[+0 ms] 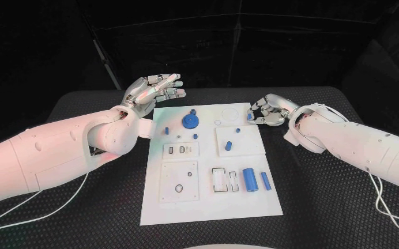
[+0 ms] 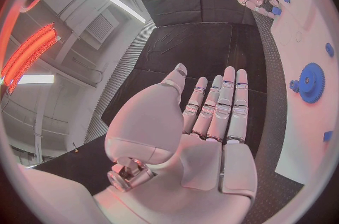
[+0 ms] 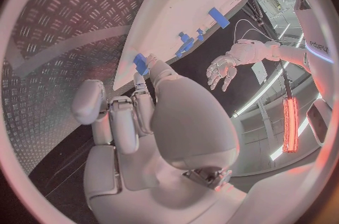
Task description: Assemble the parts on the task board
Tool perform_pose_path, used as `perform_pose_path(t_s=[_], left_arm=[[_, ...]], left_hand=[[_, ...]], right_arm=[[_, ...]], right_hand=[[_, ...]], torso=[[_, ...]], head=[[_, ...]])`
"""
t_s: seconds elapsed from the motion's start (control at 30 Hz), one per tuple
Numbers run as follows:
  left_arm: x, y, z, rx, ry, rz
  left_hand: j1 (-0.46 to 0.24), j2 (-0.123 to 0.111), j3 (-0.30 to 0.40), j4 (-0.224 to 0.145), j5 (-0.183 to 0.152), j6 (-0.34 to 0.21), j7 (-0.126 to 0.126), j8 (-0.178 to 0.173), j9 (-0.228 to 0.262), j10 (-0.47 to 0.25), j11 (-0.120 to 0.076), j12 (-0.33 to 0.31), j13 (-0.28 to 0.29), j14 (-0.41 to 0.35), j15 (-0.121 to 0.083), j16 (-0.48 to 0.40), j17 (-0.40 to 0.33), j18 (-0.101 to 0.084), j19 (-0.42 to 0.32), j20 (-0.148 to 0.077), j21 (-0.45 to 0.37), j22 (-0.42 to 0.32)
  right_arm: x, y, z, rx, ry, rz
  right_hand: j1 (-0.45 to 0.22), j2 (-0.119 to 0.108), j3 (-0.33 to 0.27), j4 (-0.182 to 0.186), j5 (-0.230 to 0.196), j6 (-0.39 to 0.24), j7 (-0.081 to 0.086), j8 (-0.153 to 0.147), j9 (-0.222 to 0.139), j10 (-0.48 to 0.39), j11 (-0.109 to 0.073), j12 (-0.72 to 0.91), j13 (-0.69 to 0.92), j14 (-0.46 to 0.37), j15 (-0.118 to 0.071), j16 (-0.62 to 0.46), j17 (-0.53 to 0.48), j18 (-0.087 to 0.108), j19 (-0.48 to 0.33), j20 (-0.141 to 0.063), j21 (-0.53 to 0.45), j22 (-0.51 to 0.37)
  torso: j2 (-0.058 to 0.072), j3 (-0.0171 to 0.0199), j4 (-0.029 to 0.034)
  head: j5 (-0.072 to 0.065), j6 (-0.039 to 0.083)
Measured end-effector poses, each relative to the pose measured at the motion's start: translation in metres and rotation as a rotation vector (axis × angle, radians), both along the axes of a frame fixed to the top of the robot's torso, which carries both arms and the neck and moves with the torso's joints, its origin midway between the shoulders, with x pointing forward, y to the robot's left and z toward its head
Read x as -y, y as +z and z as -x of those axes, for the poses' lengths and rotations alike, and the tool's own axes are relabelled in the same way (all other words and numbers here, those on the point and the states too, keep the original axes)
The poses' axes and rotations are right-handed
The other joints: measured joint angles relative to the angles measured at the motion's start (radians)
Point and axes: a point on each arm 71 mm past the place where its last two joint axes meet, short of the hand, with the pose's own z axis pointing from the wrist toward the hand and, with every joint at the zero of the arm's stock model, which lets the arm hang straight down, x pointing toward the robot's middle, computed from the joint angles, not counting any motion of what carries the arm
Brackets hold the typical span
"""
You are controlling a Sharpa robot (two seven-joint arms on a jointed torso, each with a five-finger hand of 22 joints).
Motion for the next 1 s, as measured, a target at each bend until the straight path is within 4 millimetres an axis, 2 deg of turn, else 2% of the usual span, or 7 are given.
perform_pose_path(t_s=[0.57, 1.0], left_arm=[[0.0000, 0.0000, 0.0000, 0.000, -0.001, 0.000], [0.0000, 0.0000, 0.0000, 0.000, -0.001, 0.000]], left_hand=[[0.000, 0.000, 0.000, 0.000, 0.000, 0.000, 0.000, 0.000, 0.000, 0.000, 0.000, 0.000, 0.000, 0.000, 0.000, 0.000, 0.000, 0.000, 0.000, 0.000, 0.000, 0.000], [0.000, 0.000, 0.000, 0.000, 0.000, 0.000, 0.000, 0.000, 0.000, 0.000, 0.000, 0.000, 0.000, 0.000, 0.000, 0.000, 0.000, 0.000, 0.000, 0.000, 0.000, 0.000]], right_arm=[[-0.0030, -0.0012, -0.0009, -0.008, 0.002, 0.004], [-0.0059, -0.0019, -0.0010, -0.008, 0.001, 0.009]], right_hand=[[-0.003, 0.003, 0.004, -0.004, 0.000, 0.024, -0.005, 0.011, 0.000, 0.004, -0.004, 0.004, 0.000, -0.004, -0.004, 0.000, 0.000, 0.000, 0.004, -0.004, 0.004, 0.008], [-0.004, 0.015, 0.012, -0.012, 0.005, 0.061, -0.021, 0.019, -0.002, 0.013, -0.013, 0.004, 0.000, -0.002, -0.016, 0.003, 0.000, 0.000, 0.011, -0.011, 0.004, 0.014]], torso=[[0.000, 0.0007, -0.0001], [0.000, 0.0017, 0.0000]], head=[[0.000, -0.005], [0.000, -0.007]])
